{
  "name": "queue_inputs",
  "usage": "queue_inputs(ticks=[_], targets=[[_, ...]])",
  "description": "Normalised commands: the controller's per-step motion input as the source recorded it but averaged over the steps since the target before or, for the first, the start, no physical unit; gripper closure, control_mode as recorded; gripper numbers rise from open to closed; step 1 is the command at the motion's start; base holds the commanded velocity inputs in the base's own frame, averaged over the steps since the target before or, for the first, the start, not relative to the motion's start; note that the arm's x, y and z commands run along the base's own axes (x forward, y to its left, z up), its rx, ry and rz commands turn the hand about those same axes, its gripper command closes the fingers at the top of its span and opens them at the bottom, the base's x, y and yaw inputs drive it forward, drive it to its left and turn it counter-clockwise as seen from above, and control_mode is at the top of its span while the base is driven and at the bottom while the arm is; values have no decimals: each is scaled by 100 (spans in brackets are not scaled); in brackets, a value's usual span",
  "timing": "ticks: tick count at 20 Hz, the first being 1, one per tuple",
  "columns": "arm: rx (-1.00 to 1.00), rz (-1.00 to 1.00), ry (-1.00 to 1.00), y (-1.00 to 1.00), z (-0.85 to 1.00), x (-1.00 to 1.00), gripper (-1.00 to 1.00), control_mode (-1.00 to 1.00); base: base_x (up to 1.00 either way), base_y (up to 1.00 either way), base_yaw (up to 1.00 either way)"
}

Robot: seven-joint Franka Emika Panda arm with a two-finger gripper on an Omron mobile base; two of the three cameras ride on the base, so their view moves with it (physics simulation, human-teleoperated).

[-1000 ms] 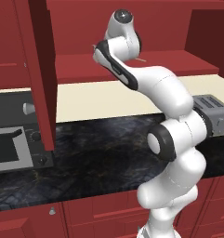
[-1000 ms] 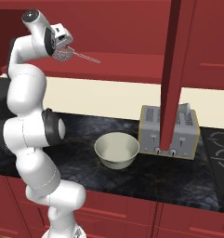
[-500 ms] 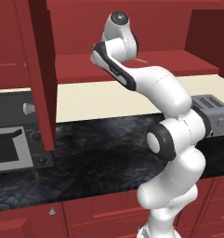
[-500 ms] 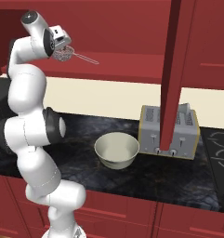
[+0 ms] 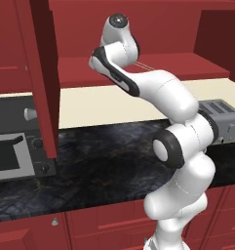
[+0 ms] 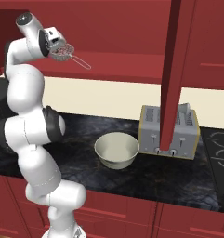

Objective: Open the cabinet and setup a tea strainer by placing it in the bowl upright.

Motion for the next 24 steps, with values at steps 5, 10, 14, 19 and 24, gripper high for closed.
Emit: queue_inputs(ticks=[5, 10, 14, 19, 24], targets=[[0, 0, 0, 5, 0, 1, 100, -100, 0, 0, 0], [-2, 0, -1, -1, -5, 9, 100, -100, 0, 0, 0], [-14, -1, -5, -14, -1, -13, 100, -100, 0, 0, 0], [-11, -4, -16, -11, 0, -73, 100, -100, 0, 0, 0], [-12, -1, -20, -13, 0, -63, 100, -100, 0, 0, 0]])
